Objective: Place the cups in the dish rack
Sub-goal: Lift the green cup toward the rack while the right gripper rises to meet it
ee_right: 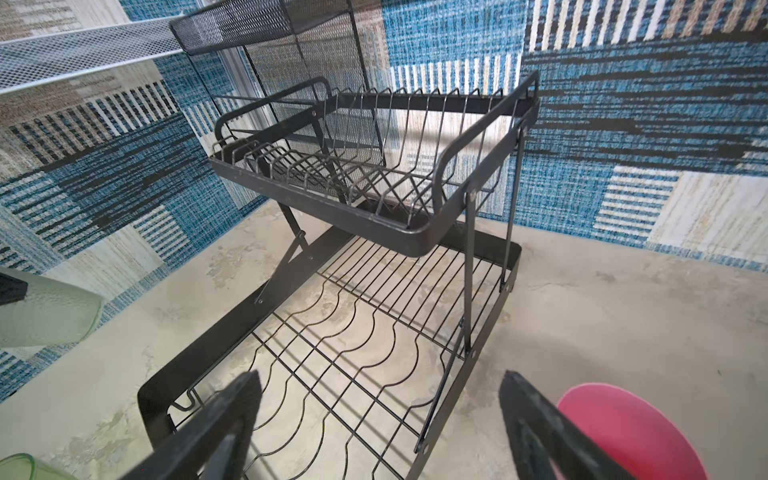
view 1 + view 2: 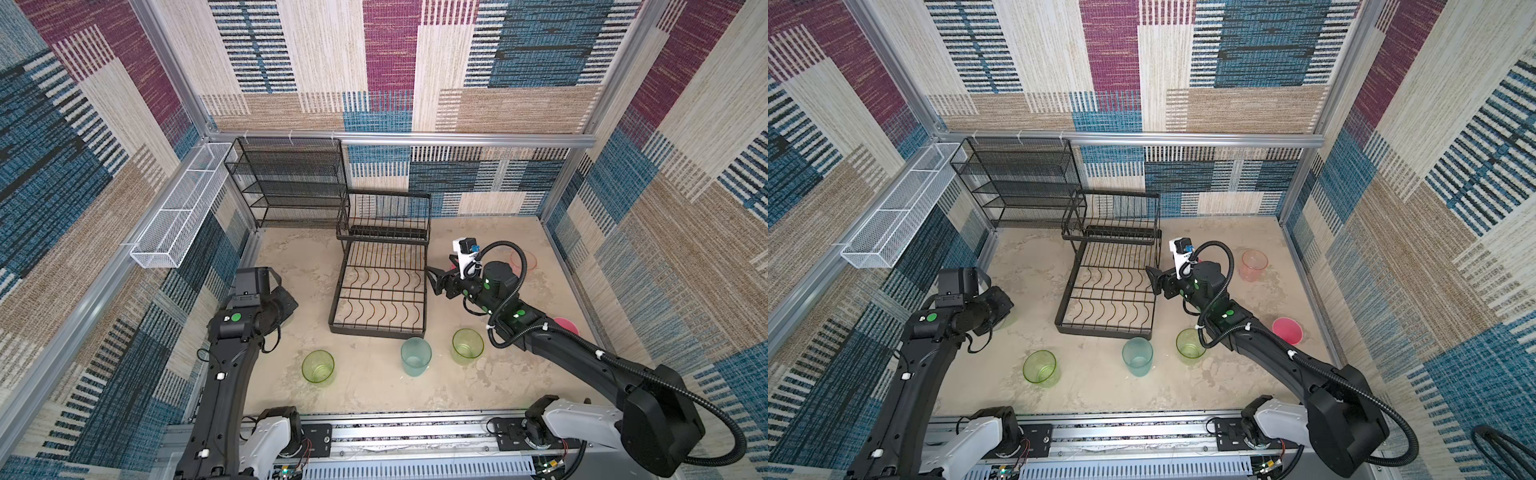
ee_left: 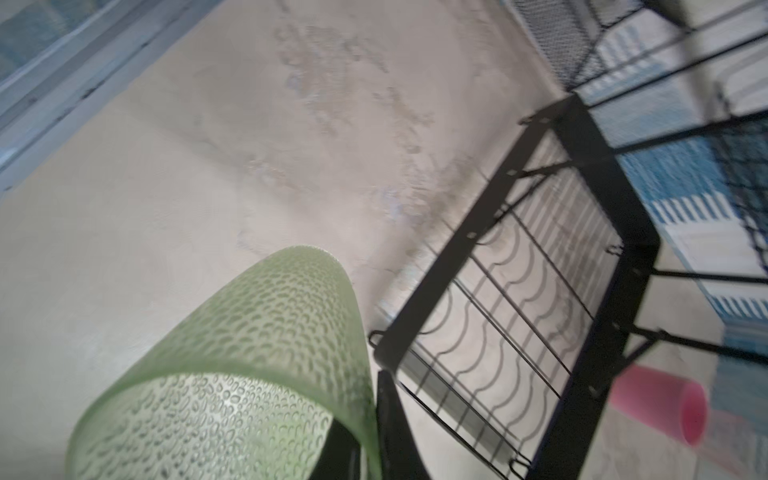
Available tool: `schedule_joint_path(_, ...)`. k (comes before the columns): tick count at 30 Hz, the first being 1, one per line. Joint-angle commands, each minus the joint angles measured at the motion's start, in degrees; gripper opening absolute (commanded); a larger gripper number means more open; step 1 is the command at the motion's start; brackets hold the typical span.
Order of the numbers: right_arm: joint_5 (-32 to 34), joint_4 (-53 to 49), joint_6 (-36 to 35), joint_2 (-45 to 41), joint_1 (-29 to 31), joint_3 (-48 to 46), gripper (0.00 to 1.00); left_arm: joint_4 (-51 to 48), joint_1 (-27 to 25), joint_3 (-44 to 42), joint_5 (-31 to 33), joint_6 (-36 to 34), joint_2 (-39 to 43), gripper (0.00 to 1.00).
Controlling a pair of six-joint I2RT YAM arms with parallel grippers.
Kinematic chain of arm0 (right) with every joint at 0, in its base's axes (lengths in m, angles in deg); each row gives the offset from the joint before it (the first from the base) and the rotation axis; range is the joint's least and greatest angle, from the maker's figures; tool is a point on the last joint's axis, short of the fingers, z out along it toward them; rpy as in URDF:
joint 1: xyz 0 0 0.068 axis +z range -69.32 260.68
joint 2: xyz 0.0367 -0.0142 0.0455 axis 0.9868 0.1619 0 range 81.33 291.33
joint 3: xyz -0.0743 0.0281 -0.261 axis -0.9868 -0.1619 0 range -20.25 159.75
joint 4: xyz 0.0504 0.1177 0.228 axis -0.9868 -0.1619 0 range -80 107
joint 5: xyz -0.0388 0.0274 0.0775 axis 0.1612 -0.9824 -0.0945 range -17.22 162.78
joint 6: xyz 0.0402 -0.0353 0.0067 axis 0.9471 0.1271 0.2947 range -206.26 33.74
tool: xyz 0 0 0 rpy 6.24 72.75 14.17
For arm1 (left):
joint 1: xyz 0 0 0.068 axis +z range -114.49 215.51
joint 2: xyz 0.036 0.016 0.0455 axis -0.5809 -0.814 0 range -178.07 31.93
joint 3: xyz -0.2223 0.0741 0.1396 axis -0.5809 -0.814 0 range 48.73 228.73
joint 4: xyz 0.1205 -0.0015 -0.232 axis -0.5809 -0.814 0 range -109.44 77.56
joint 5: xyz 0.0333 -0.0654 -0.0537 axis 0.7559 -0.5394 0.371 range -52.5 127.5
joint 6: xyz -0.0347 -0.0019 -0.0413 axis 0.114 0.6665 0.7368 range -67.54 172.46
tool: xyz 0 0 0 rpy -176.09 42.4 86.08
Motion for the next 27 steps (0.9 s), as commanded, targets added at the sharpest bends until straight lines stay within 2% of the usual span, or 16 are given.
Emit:
schedule_joint_path(1,1.50,-4.25,4.48,1.53,0.04,2.51,0.92,5.10,-5.08,2.67,-2.05,-4.82,-0.25,0.00)
schedule_joint_path(9,0.84,-9.68,10.63,1.29,0.04,5.93,0.92,14.74,-14.92,3.49,-8.62,-9.01,-1.36,0.00)
schedule_joint_path(16,0.76,-14.46,14.70,-0.32,-0.02,9.16,0.93,27.72,-21.51,2.13,-17.06,-11.20,-2.54,0.00)
schedule_joint_path(20,0.48,-18.93,17.46,-1.30,-0.04,13.32,0.93,35.11,-24.83,2.45,-20.19,-11.14,-4.78,0.00)
schedule_joint_path(27,-5.03,-25.06,18.84,-0.96,-0.98,22.84,0.93,49.44,-27.18,4.60,-27.51,-6.88,-12.04,0.00)
